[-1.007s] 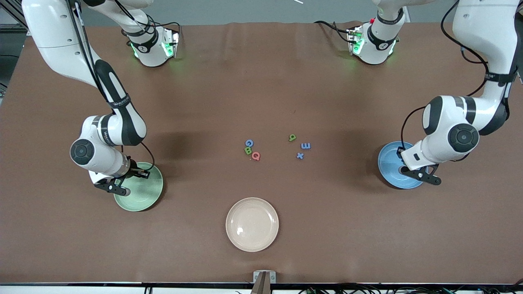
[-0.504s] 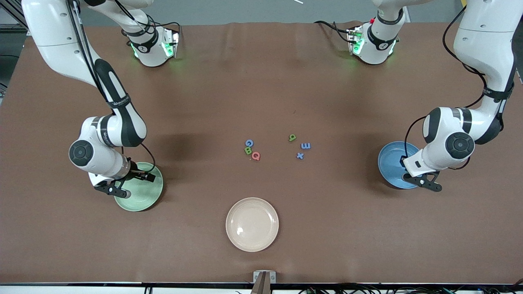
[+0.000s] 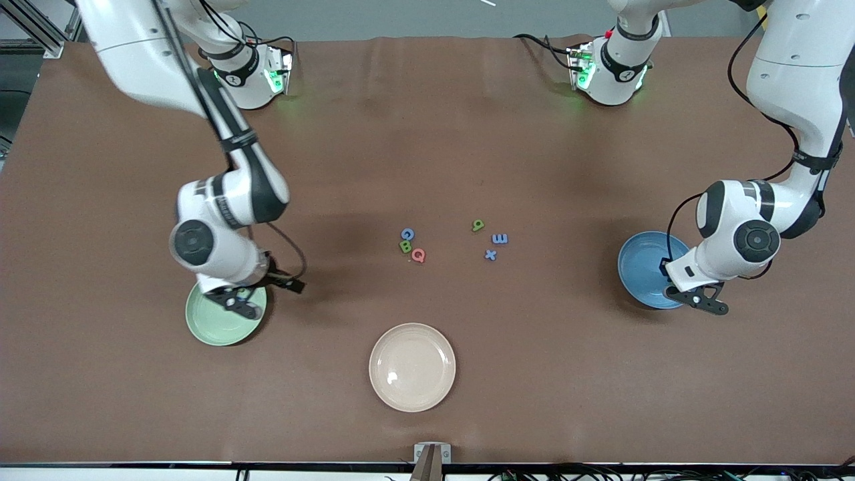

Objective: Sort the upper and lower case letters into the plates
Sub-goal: 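Drop the Z onto the green plate while the left gripper drops n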

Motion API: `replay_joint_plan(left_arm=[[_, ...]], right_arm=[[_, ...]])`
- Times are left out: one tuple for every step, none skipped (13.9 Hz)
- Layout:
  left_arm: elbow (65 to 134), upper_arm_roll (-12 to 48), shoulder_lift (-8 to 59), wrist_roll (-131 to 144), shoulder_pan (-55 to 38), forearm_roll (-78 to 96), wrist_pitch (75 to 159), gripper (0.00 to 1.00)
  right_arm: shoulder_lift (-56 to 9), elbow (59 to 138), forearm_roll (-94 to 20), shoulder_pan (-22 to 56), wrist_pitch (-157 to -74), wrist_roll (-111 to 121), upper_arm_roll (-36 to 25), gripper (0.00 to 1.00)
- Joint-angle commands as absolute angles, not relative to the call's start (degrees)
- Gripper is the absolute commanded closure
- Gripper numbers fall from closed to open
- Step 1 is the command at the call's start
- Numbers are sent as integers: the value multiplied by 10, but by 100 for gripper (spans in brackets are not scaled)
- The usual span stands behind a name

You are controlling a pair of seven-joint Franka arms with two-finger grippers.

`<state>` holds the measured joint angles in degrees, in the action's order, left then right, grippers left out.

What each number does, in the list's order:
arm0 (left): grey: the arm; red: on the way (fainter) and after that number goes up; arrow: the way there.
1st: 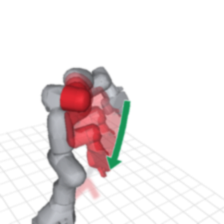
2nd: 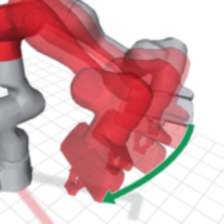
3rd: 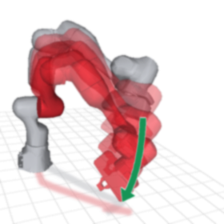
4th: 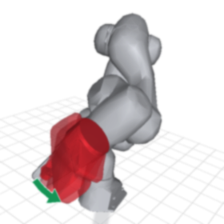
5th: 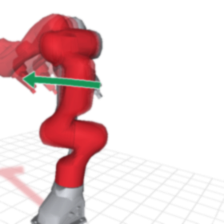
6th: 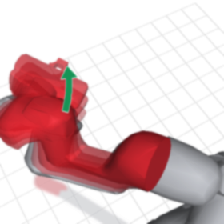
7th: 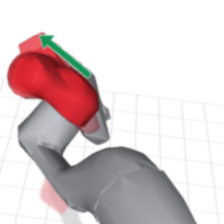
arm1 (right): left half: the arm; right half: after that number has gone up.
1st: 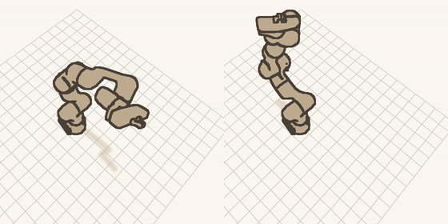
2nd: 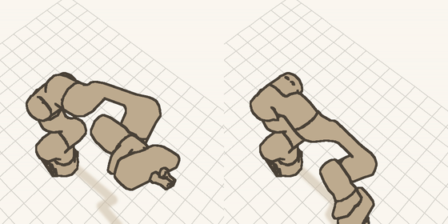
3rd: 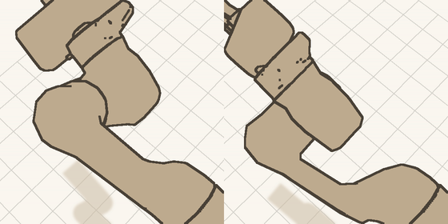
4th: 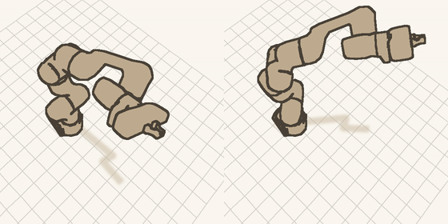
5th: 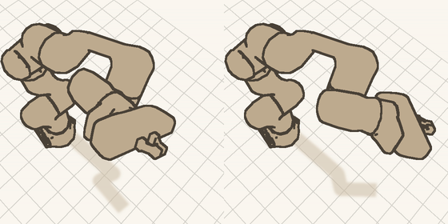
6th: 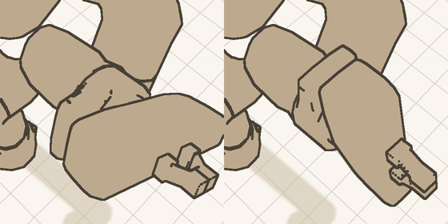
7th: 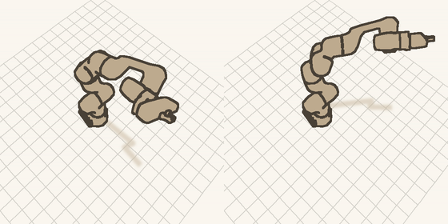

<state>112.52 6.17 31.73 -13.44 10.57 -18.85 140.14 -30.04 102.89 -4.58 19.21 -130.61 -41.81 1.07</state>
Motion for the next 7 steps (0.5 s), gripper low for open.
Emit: replay_joint_plan(left_arm=[[1120, 67, 320, -123, 106, -194, 1402, 83], [1121, 69, 316, -122, 105, -192, 1400, 63], [1121, 69, 309, -117, 105, -192, 1400, 37], [1121, 70, 299, -112, 106, -192, 1393, 3], [1121, 74, 285, -112, 105, -192, 1371, 0], [1119, 92, 267, -107, 106, -187, 1340, 0], [1116, 116, 246, -89, 107, -176, 1312, 0]], right_arm=[[-296, 1036, -55, 269, -1341, -446, 4, 0], [-299, 1036, -55, 293, -1364, -448, 4, 0], [-307, 1036, -56, 306, -1385, -456, 4, 0], [-317, 1035, -56, 319, -1400, -462, 4, 0], [-329, 1032, -54, 341, -1414, -463, 4, 0], [-344, 1021, -50, 360, -1425, -464, 4, 0], [-364, 1004, -50, 384, -1426, -470, 2, 0]])
